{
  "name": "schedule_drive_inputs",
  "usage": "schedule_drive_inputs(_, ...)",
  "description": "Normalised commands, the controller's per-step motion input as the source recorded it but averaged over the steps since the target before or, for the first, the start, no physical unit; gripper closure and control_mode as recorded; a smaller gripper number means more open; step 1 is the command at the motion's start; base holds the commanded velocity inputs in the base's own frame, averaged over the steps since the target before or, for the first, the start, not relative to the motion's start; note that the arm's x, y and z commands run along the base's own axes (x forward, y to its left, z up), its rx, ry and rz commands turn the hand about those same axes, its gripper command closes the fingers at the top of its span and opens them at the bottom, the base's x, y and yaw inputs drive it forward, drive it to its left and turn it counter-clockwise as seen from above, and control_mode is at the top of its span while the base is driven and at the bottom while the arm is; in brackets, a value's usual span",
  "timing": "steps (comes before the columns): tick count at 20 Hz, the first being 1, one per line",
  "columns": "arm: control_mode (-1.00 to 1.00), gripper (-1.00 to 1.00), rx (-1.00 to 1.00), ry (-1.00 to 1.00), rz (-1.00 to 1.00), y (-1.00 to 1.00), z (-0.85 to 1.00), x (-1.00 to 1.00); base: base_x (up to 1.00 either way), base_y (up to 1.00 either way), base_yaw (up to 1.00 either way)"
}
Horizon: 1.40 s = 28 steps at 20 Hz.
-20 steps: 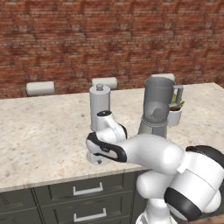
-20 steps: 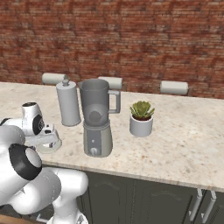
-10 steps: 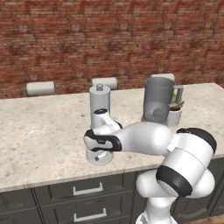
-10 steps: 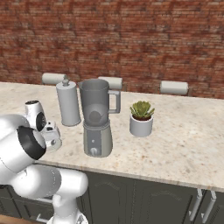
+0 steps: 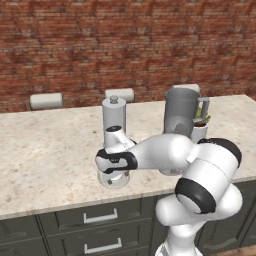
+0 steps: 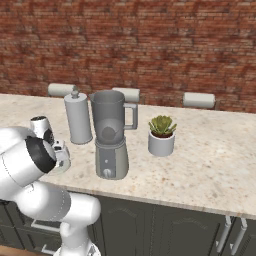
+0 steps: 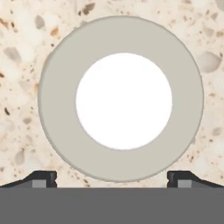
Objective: Open the blender lid, put the apple in the blender, close the lid, and start the blender.
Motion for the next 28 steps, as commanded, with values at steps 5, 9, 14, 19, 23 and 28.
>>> schedule_drive_inputs(5, -1.00, -1.00, 0.00, 0.00, 0.00, 0.00, -0.10, 0.07, 0.00, 0.00, 0.00)
schedule_drive_inputs(9, -1.00, -1.00, 0.00, 0.00, 0.00, 0.00, -0.08, 0.18, 0.00, 0.00, 0.00)
schedule_drive_inputs(14, -1.00, -1.00, 0.00, 0.00, 0.00, 0.00, -0.08, 0.24, 0.00, 0.00, 0.00)
schedule_drive_inputs(19, -1.00, -1.00, 0.00, 0.00, 0.00, 0.00, -0.10, 0.13, 0.00, 0.00, 0.00)
schedule_drive_inputs(23, -1.00, -1.00, 0.00, 0.00, 0.00, 0.00, -0.14, 0.03, 0.00, 0.00, 0.00)
schedule_drive_inputs(28, -1.00, -1.00, 0.00, 0.00, 0.00, 0.03, -0.23, 0.00, 0.00, 0.00, 0.00)
